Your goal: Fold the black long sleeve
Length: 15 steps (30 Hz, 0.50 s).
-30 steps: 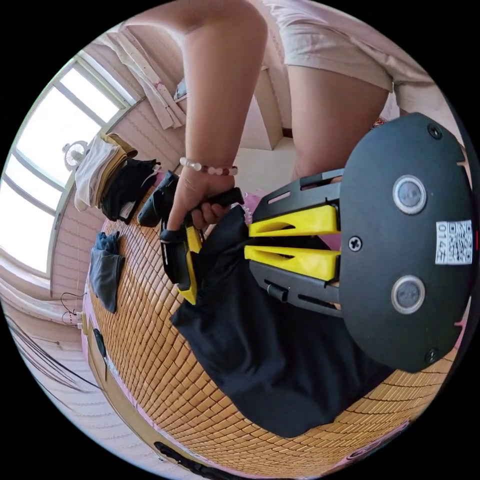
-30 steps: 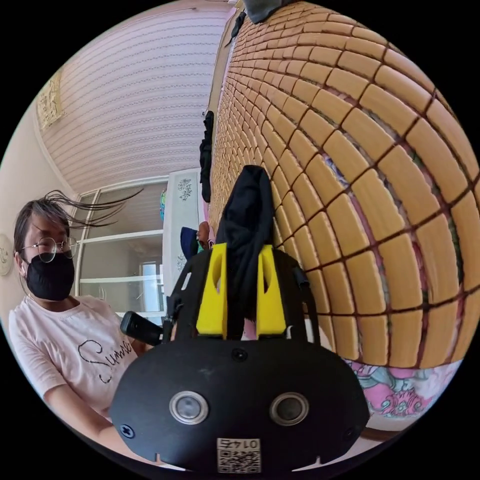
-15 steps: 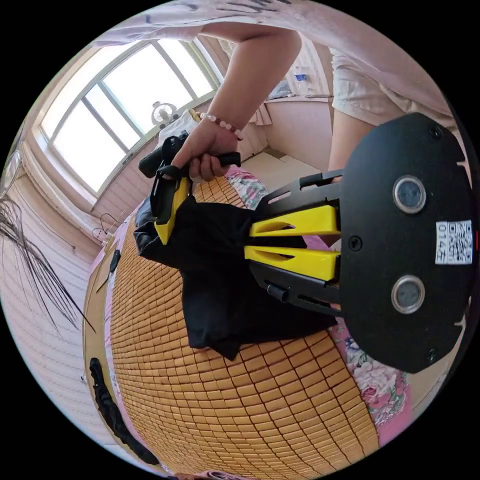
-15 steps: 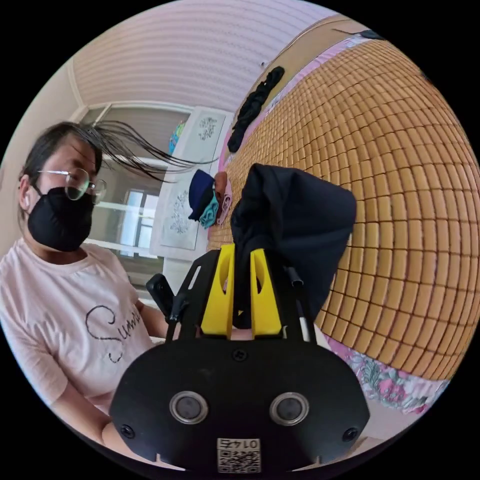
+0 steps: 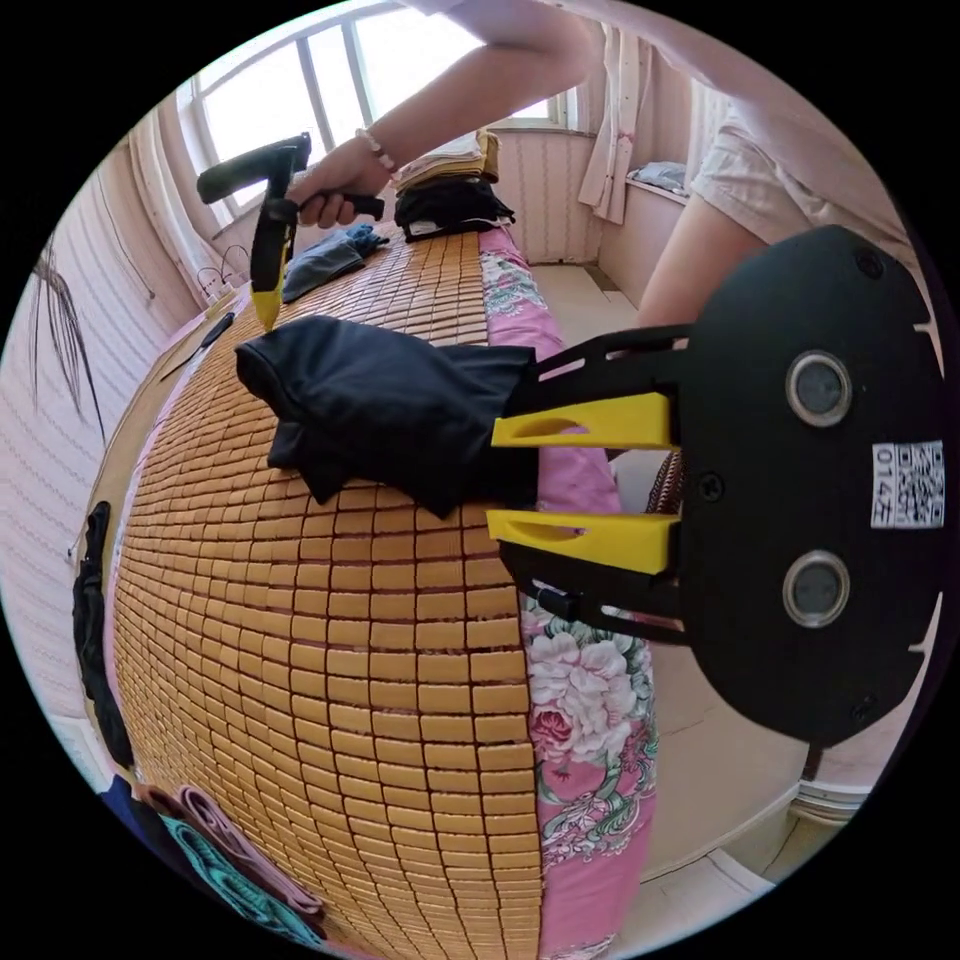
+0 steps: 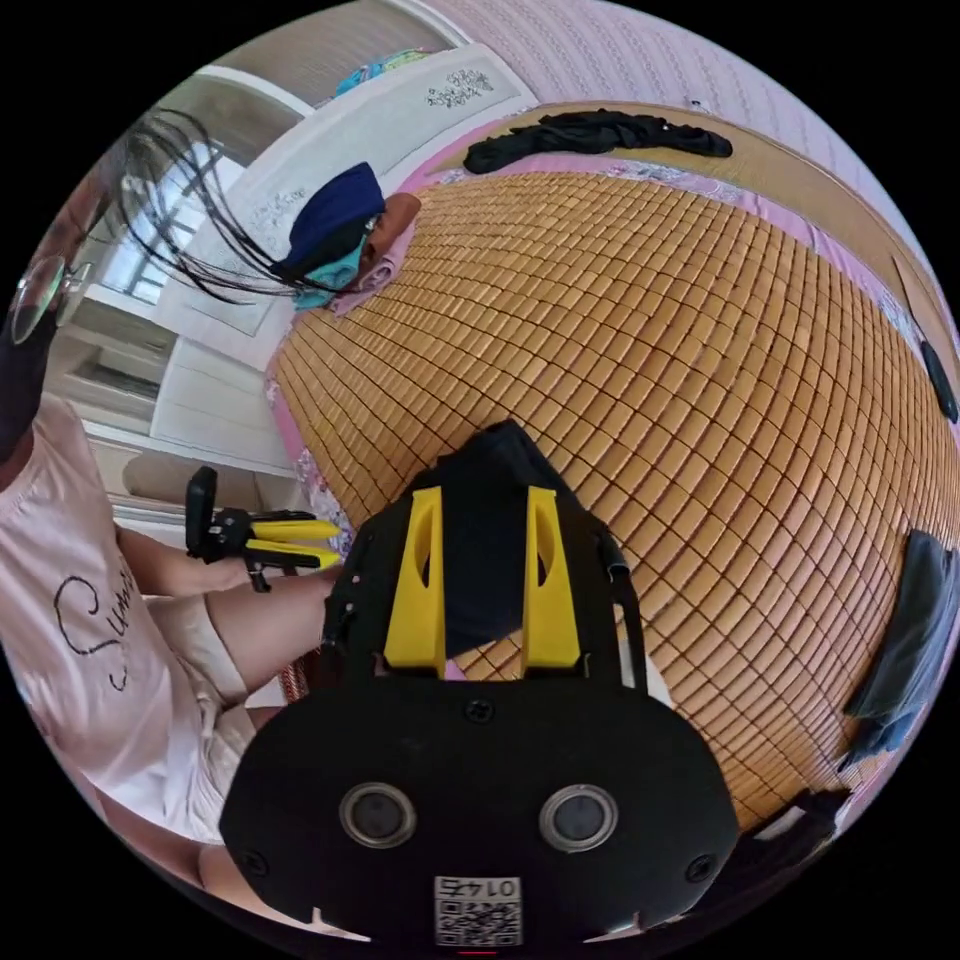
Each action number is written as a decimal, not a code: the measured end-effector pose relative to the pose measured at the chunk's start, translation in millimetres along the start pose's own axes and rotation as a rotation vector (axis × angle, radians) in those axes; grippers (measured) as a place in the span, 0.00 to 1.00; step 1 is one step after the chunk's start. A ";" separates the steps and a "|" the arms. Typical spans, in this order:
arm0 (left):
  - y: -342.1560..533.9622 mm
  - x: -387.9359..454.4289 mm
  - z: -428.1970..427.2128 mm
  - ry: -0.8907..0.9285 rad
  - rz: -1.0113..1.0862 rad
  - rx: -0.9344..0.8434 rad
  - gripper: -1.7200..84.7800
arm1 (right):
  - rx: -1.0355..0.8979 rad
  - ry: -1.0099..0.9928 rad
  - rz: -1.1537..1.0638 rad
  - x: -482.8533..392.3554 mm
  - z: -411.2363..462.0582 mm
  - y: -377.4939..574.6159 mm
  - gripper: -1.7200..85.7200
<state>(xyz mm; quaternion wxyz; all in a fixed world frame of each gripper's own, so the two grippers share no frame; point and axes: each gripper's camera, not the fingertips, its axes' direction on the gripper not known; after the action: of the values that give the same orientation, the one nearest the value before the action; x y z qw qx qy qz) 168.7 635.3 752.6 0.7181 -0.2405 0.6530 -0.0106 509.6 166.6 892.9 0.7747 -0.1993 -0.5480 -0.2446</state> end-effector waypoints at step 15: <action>-78.3 10.8 75.4 0.121 -0.123 -0.067 0.17 | -0.427 -0.075 -0.381 -4.9 174.0 -150.4 0.17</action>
<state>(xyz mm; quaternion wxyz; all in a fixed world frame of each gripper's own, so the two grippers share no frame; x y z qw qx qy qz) 264.8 587.6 773.0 0.6668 -0.3031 0.6792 -0.0474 287.6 147.4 950.0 0.6345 -0.2603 -0.5398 -0.4882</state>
